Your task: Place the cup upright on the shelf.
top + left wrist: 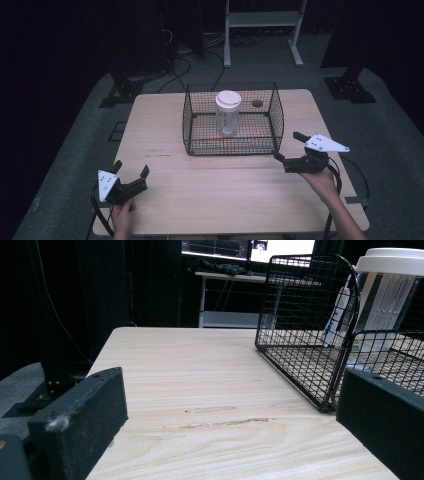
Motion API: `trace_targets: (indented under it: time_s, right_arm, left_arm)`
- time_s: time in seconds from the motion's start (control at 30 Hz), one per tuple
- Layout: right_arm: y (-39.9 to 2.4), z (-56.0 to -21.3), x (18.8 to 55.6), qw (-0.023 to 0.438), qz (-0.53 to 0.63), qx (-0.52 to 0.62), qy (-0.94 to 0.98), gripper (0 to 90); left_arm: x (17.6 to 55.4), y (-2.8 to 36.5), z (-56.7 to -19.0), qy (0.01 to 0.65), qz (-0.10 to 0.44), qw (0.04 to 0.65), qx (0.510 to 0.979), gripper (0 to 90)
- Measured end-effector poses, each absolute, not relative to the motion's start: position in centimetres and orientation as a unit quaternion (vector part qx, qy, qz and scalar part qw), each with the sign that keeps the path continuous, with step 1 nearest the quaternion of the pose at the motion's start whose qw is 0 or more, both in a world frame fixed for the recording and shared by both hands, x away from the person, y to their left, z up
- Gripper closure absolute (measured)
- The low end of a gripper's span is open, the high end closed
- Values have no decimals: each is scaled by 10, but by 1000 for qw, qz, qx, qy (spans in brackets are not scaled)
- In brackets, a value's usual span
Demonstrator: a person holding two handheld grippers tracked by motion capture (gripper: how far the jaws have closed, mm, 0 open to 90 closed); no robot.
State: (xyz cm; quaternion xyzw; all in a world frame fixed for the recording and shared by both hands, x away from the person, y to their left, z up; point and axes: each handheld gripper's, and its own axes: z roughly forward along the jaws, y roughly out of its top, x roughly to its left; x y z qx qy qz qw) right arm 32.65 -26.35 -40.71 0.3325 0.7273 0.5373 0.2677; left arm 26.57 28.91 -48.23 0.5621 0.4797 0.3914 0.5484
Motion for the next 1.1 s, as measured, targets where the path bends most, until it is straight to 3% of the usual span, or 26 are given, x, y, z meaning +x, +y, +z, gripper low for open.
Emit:
trace_targets:
  time_s: [1.1]
  right_arm:
    - [-284, -437, 290, 289, 541, 354, 706, 14]
  left_arm:
    - [266, 289, -482, 479, 392, 549, 562, 0]
